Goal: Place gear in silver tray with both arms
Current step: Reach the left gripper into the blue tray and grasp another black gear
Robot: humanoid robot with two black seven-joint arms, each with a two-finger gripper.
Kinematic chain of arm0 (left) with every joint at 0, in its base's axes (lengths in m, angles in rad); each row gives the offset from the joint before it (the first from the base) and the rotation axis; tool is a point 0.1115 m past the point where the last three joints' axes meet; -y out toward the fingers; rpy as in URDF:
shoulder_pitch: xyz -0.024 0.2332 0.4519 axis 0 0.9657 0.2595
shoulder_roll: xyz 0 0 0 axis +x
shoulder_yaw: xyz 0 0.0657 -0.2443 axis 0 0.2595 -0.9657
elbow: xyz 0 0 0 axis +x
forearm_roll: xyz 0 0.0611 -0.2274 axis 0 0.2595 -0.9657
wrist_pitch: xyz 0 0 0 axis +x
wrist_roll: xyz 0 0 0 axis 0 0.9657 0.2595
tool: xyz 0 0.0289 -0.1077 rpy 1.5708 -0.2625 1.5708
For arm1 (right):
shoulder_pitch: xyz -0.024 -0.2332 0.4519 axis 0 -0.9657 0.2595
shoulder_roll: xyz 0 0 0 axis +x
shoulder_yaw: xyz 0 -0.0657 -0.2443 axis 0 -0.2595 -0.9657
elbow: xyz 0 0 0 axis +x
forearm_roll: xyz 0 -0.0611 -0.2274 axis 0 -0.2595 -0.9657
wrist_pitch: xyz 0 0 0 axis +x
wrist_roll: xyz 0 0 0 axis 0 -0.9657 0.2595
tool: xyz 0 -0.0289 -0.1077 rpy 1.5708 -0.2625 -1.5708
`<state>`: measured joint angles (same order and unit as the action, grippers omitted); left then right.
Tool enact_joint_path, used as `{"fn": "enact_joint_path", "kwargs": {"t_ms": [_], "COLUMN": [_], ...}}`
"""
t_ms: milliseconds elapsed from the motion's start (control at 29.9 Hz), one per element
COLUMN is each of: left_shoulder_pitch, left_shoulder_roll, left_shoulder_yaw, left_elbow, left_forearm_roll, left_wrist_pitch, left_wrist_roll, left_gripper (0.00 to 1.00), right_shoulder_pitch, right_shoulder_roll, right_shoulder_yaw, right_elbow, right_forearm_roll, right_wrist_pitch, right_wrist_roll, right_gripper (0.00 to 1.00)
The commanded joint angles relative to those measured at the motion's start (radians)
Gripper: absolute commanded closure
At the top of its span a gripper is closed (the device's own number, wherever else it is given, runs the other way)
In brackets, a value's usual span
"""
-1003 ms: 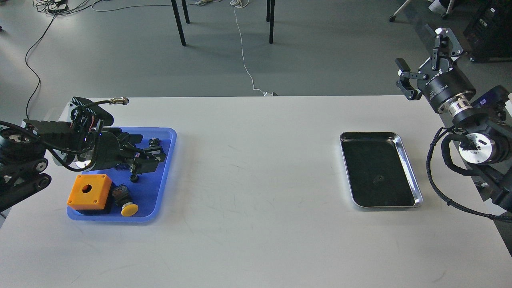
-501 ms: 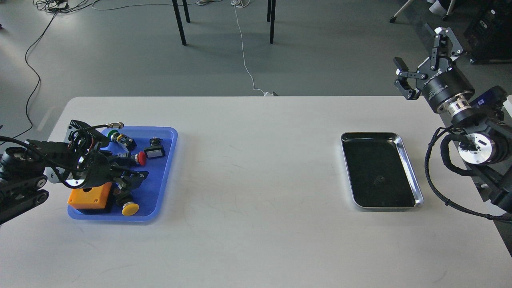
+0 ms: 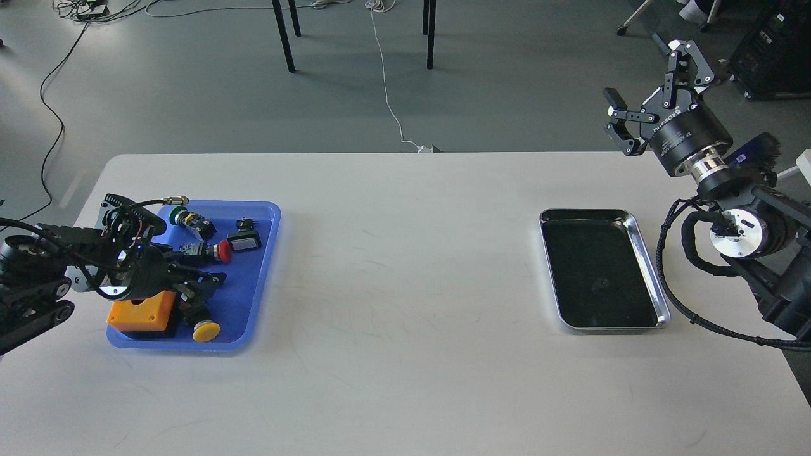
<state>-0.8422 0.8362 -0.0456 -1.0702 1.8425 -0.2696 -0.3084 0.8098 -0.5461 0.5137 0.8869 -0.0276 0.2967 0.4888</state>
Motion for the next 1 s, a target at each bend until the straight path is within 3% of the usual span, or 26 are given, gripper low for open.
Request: {"fn": "enact_joint_path", "kwargs": {"t_ms": [0,969], "left_shoulder_pitch": [0.000,0.025], "left_shoulder_roll": [0.000,-0.006], "left_shoulder_yaw": [0.000,0.001], "left_elbow": [0.001,-0.002], "left_forearm_roll": [-0.020,-0.022], "left_wrist_pitch": [0.001,0.003], "left_wrist_roll": [0.000,-0.005], "left_gripper": [0.46,0.56], "right_shoulder_pitch": [0.002,0.000], "right_shoulder_roll": [0.003,0.005], "right_shoulder_yaw": [-0.001,-0.003], "right_elbow": [0.000,0.000], "right_forearm_roll": [0.000,-0.002], "right_wrist_pitch": [-0.001,0.001], "right_wrist_roll": [0.000,0.000], "right_gripper": [0.00,0.00]}}
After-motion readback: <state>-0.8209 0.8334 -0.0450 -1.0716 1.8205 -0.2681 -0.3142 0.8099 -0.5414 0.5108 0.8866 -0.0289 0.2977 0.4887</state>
